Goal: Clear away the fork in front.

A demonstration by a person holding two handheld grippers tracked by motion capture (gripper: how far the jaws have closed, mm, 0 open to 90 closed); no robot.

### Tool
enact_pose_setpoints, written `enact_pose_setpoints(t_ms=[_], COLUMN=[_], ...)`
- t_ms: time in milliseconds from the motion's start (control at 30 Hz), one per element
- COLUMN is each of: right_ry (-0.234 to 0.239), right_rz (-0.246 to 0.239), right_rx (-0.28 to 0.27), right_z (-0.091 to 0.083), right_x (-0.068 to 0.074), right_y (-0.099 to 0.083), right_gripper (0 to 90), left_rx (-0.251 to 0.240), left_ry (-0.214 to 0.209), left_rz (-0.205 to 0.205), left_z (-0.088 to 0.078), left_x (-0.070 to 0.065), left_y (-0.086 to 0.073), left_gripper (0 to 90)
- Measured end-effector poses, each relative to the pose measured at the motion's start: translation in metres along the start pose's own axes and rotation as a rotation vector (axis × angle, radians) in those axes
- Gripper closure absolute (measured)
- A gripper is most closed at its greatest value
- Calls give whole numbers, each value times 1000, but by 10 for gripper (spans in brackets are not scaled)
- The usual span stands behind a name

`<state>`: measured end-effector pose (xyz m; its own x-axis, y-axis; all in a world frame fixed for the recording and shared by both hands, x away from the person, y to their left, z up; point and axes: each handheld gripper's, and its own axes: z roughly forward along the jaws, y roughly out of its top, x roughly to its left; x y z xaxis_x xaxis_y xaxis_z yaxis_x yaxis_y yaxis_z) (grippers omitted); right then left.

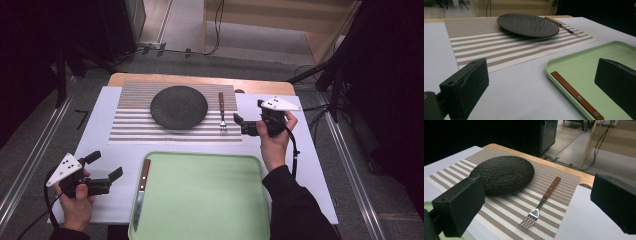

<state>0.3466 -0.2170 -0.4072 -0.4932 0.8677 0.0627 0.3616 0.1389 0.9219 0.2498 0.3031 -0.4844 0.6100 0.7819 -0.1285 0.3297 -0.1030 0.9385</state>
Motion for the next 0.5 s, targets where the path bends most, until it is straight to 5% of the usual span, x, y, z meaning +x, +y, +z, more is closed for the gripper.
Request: enact_pose_setpoints(t_ms=[500], right_ry=[-11], right_rz=[40], right_rx=[64], right_z=[32], right_x=[-7], right_y=[5], right_gripper=[0], left_rx=[-14], left_ry=[-2], left_rz=[16], left_z=[-2], left_x=[-2], left_y=[0], left_gripper=[0])
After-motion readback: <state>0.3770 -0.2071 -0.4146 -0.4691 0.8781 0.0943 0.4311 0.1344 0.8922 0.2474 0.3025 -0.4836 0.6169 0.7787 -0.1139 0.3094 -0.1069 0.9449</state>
